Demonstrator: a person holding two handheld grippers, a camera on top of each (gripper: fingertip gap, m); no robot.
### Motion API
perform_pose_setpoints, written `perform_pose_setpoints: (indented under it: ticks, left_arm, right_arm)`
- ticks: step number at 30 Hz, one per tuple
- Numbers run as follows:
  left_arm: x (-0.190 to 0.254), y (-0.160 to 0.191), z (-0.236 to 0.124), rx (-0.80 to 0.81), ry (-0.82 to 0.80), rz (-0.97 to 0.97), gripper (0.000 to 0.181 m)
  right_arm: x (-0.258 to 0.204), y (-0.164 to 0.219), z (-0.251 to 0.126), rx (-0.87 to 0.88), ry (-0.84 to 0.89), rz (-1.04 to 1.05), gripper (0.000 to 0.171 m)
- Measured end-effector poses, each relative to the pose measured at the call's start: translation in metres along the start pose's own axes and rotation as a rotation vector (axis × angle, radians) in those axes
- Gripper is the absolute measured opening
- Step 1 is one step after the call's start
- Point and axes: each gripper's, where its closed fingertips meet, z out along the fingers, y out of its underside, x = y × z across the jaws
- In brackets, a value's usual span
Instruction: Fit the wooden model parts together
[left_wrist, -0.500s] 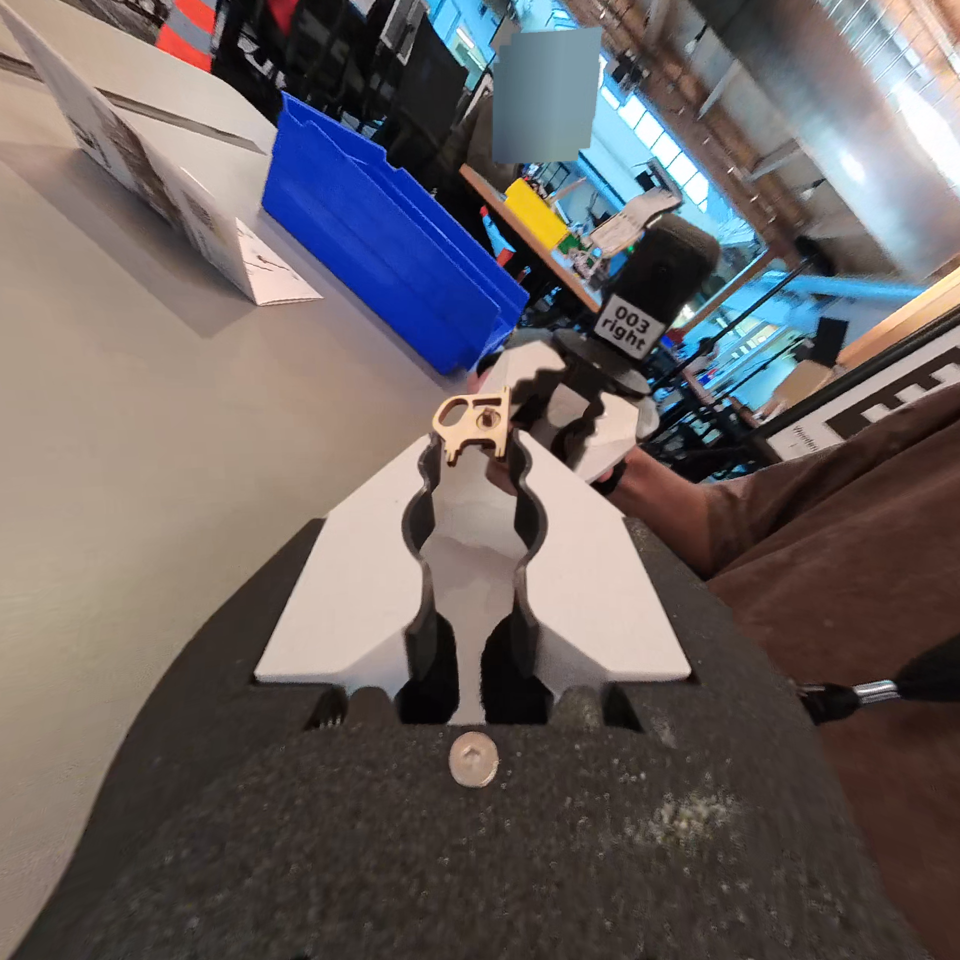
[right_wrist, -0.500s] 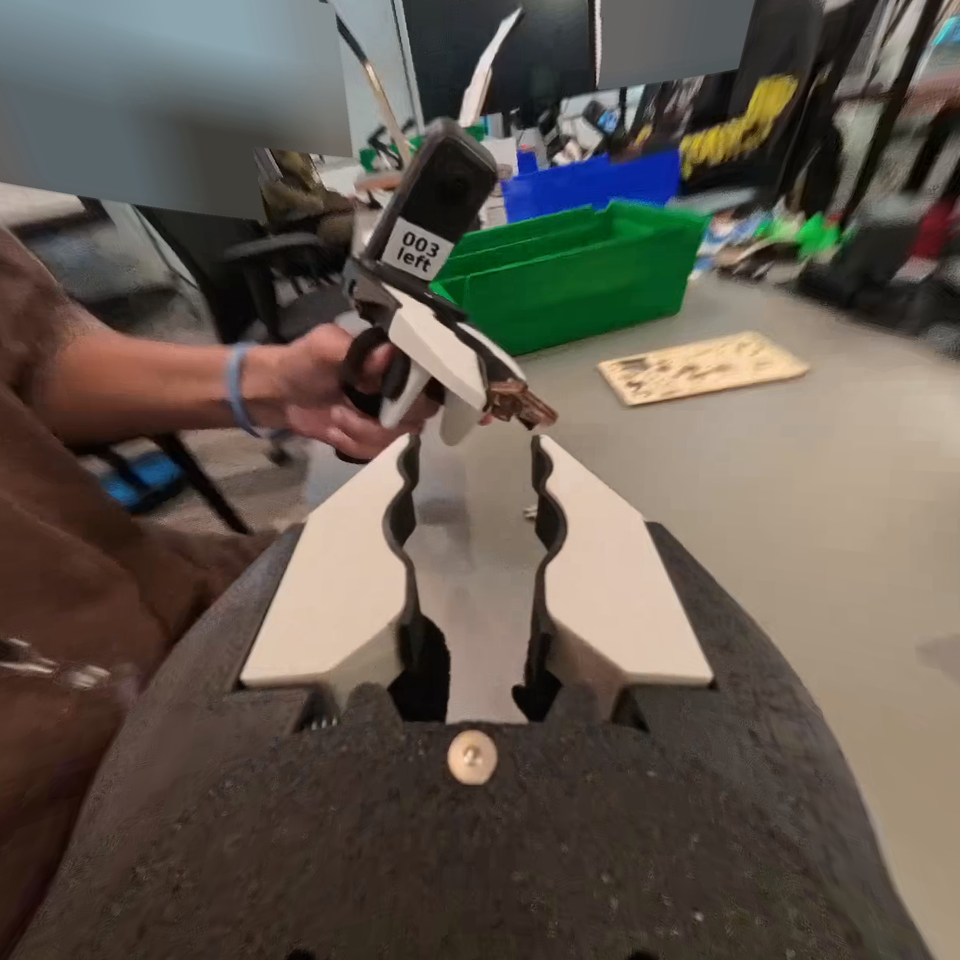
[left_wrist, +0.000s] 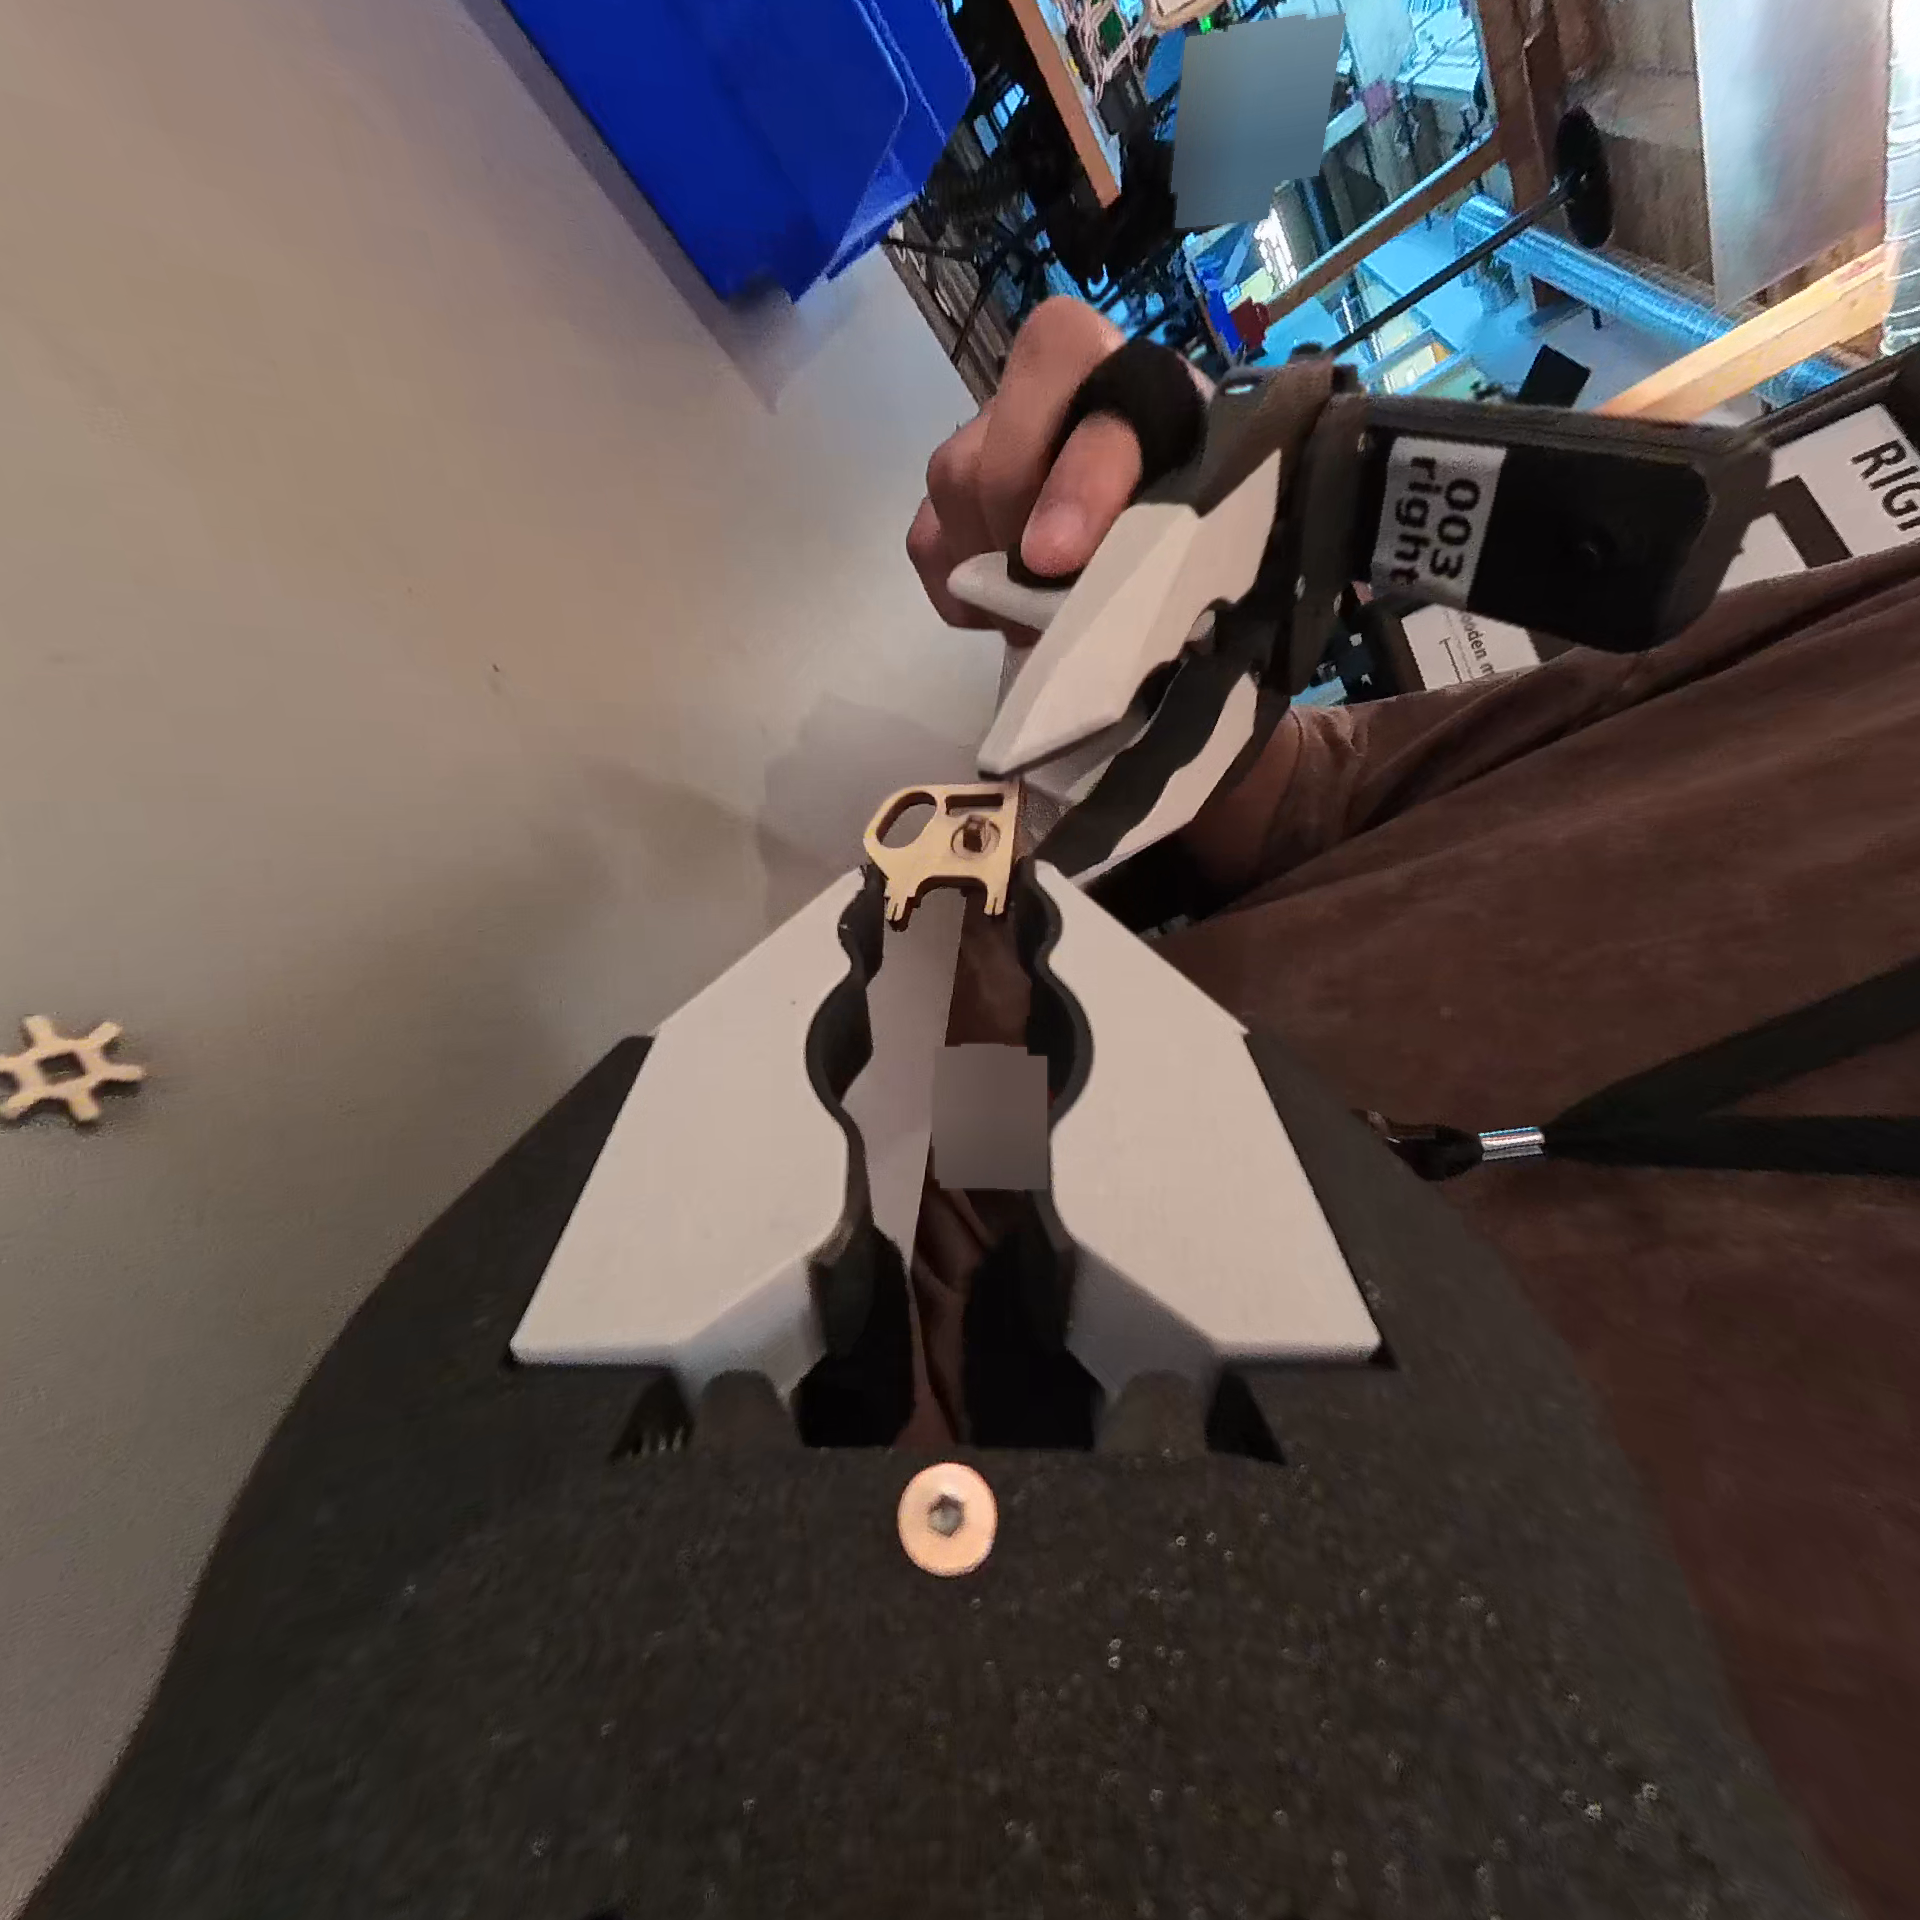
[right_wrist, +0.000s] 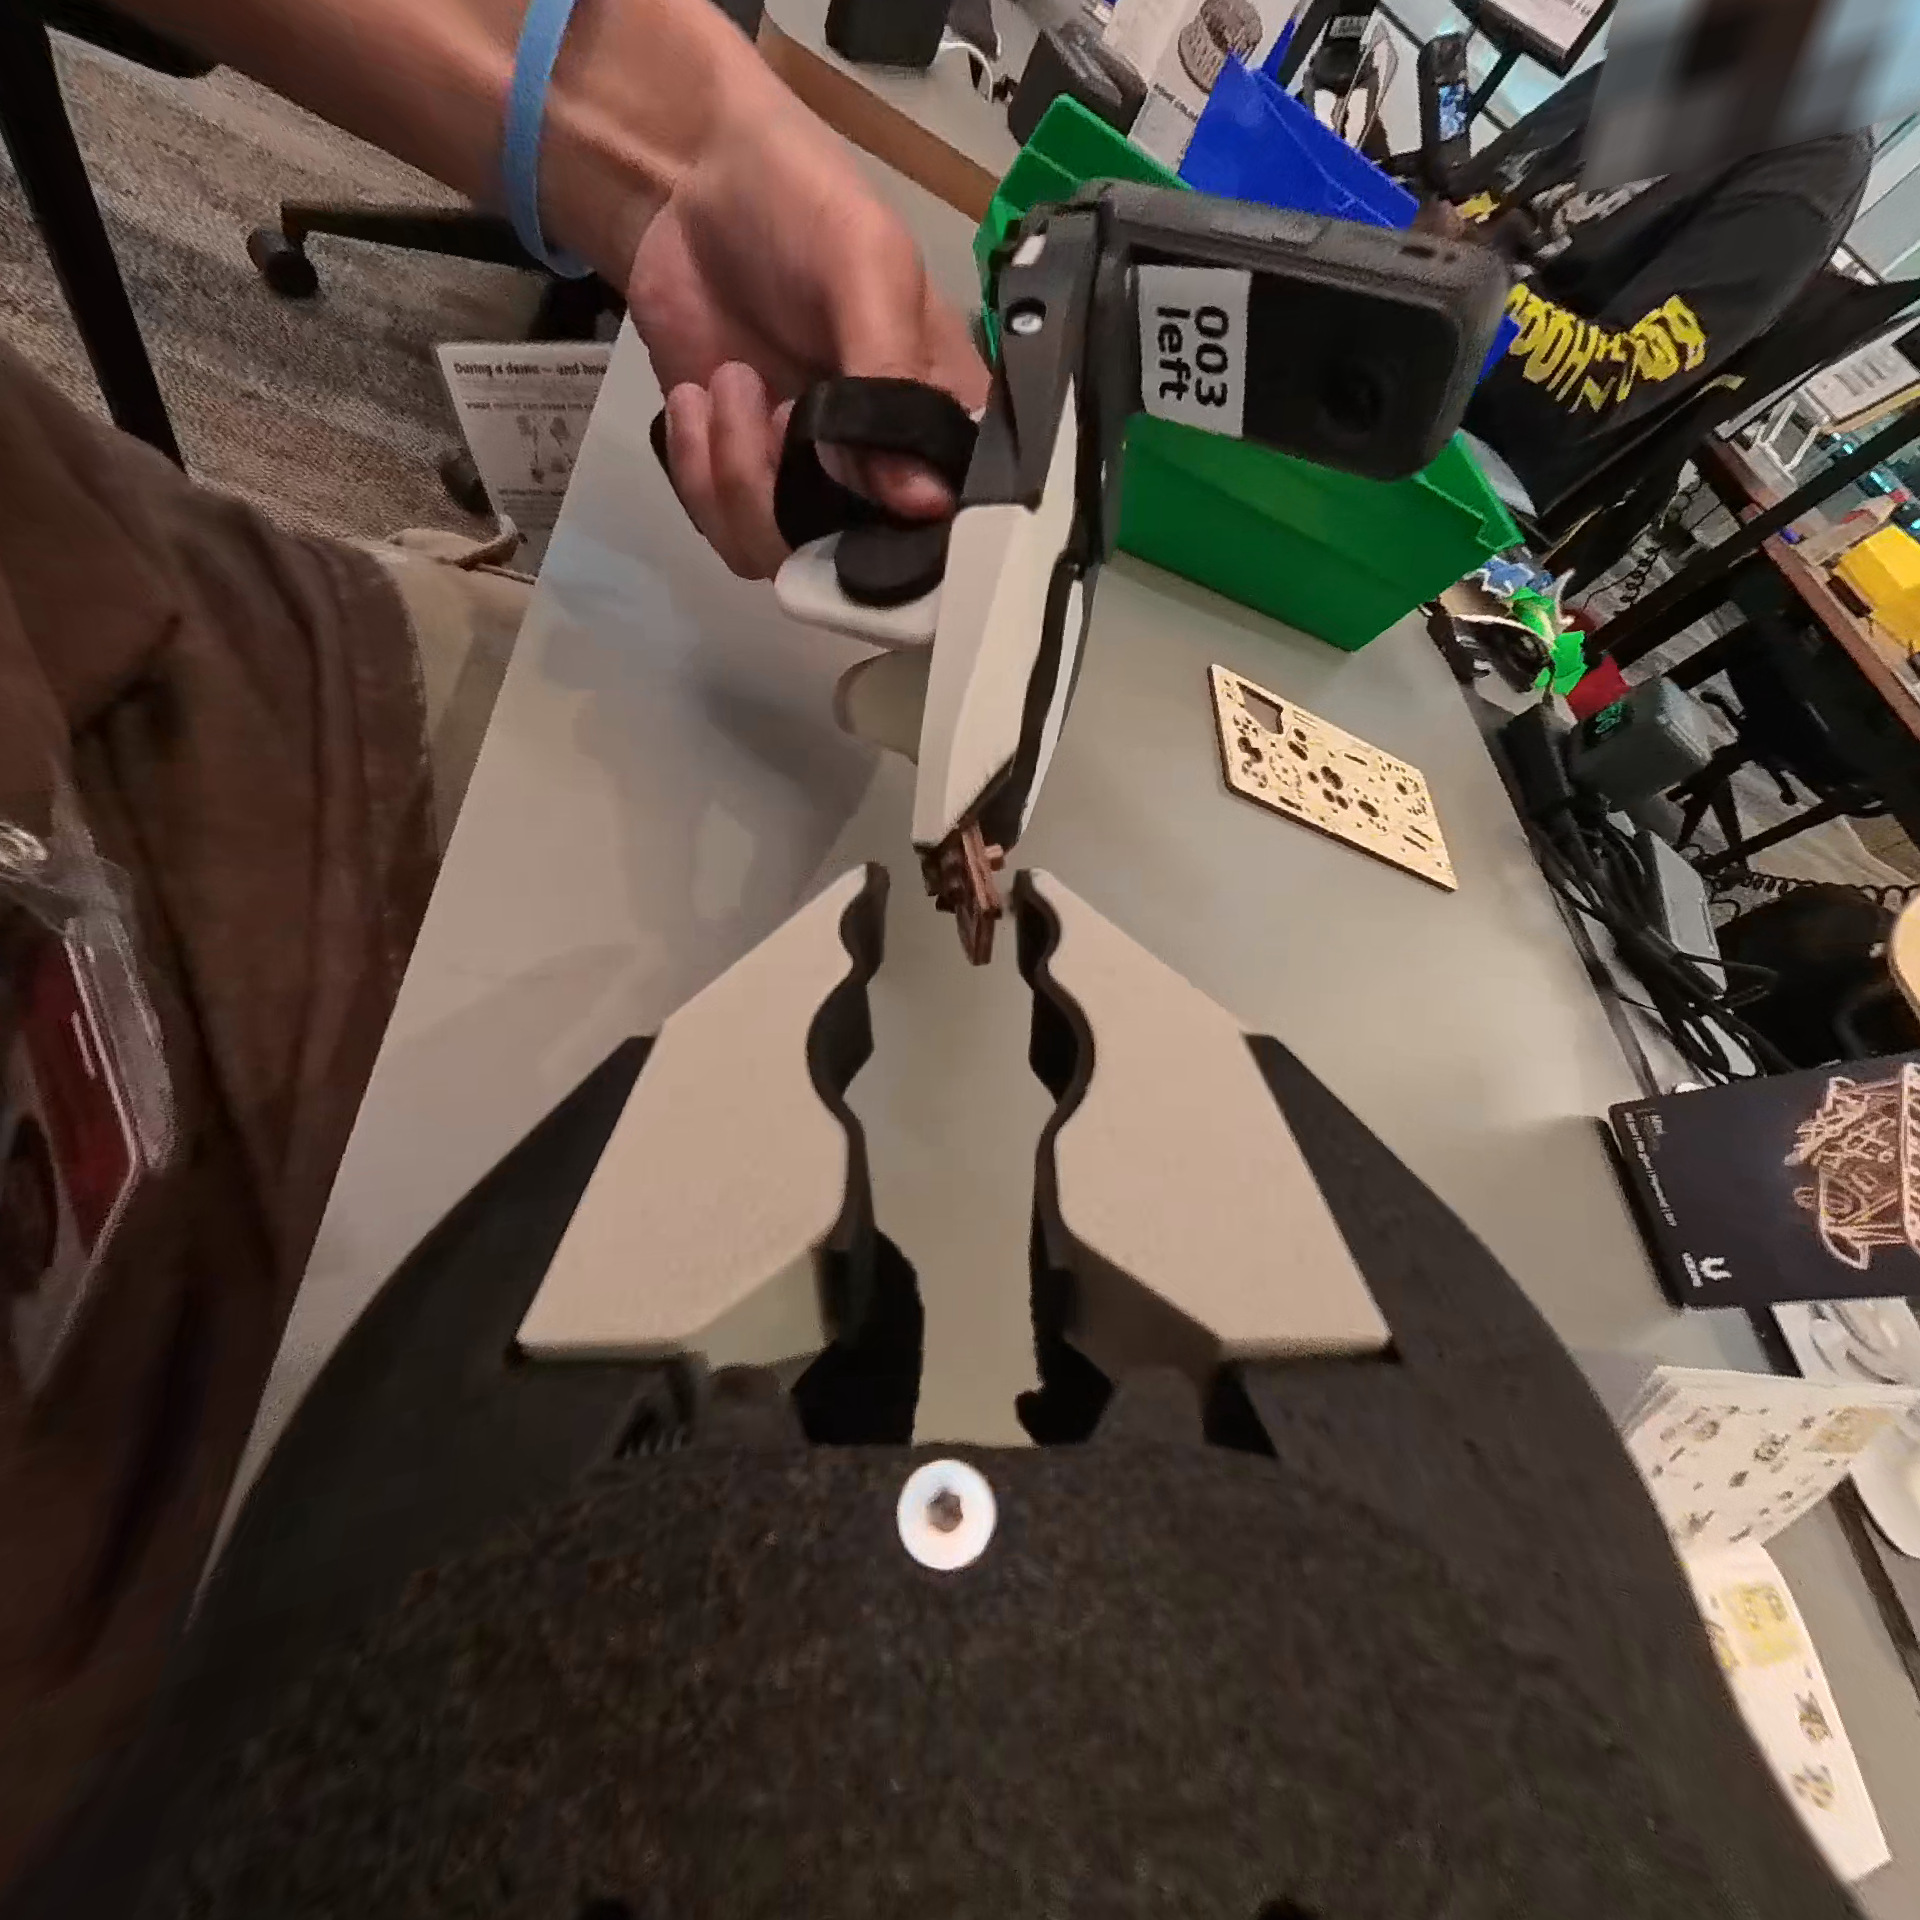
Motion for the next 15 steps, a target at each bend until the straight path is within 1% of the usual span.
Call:
perform_pose_setpoints:
  ticks: [10, 15]
  left_arm:
    - [-0.0017, 0.0052, 0.003, -0.014, 0.036, -0.084, 0.024]
    - [0.0034, 0.0023, 0.0016, 0.008, 0.054, -0.04, 0.024]
  right_arm:
    - [-0.0055, 0.0012, 0.0045, -0.008, -0.031, -0.015, 0.011]
    - [-0.003, -0.004, 0.0014, 0.049, -0.05, 0.062, 0.009]
